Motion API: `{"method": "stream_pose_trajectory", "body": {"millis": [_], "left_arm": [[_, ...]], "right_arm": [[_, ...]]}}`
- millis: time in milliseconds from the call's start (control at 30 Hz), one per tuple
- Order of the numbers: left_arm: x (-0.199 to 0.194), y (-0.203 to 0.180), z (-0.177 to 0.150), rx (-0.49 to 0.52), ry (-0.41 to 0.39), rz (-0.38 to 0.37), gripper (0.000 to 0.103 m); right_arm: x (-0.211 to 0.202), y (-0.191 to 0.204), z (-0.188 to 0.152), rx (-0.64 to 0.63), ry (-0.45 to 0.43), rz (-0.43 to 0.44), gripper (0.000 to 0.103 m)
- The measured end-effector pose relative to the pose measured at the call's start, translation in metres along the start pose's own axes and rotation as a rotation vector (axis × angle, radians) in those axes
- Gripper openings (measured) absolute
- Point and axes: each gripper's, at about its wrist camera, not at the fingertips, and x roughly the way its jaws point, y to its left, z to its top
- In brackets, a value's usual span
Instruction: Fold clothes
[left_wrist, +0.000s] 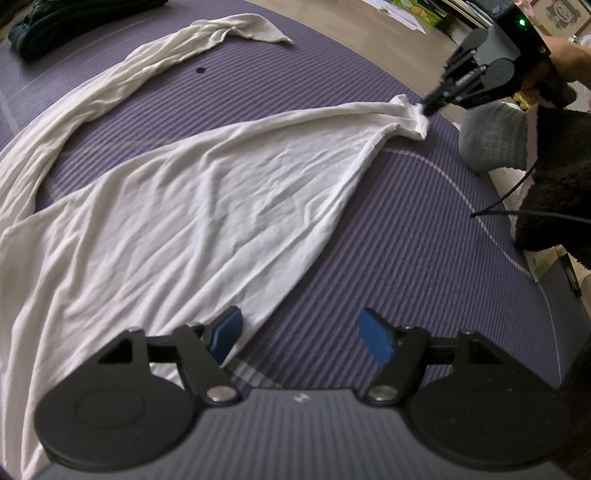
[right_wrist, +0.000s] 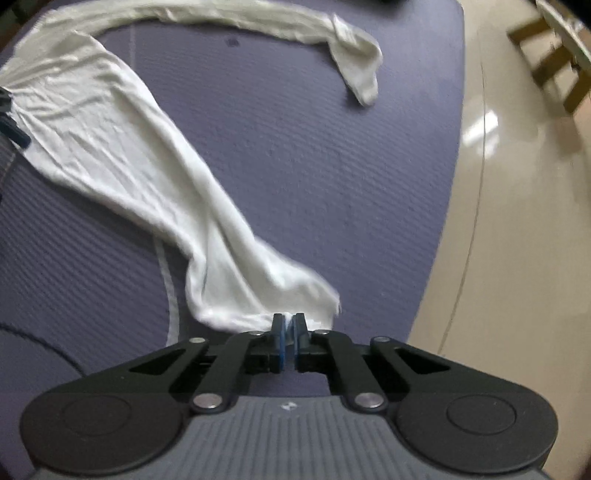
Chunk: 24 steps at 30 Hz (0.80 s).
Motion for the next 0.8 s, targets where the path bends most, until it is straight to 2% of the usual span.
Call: {"method": "stream_pose_trajectory", "body": {"millis": [67, 133, 167, 367, 500, 567, 600, 633, 800], "left_arm": [[0.000, 0.000, 0.000, 0.000, 0.001, 0.000, 0.073], [0.000, 0.000, 0.000, -0.001, 0.001, -0.001, 0.073], [0.001, 0.000, 0.000, -0.001, 0.001, -0.001, 0.073], [0.001, 0.000, -0.001, -0.001, -0.001, -0.007, 0.074], [0.002, 0.000, -0.001, 0.002, -0.002, -0.011, 0.076], [0.001, 0.000, -0.002, 0.003, -0.003, -0.015, 0.078], [0.001, 0.000, -0.003, 0.005, -0.003, -0.017, 0.078], [0.001, 0.000, -0.003, 0.007, -0.003, -0.017, 0.079], [0.000, -0.001, -0.005, 0.010, -0.003, -0.018, 0.079]], "right_arm": [[0.005, 0.001, -0.003, -0.004, 0.087, 0.029, 0.011], [0.003, -0.001, -0.003, 0.008, 0.072, 0.007, 0.026], [0.001, -0.004, -0.002, 0.021, 0.048, -0.002, 0.027], [-0.002, -0.014, 0.007, 0.030, -0.117, -0.081, 0.027], [0.011, -0.010, 0.013, -0.010, -0.129, -0.093, 0.027], [0.015, -0.008, 0.015, -0.031, -0.127, -0.096, 0.025], [0.015, -0.007, 0.016, -0.042, -0.125, -0.091, 0.011], [0.014, -0.004, 0.017, -0.053, -0.120, -0.082, 0.001], [0.007, 0.004, 0.014, -0.073, -0.163, -0.181, 0.001]]}}
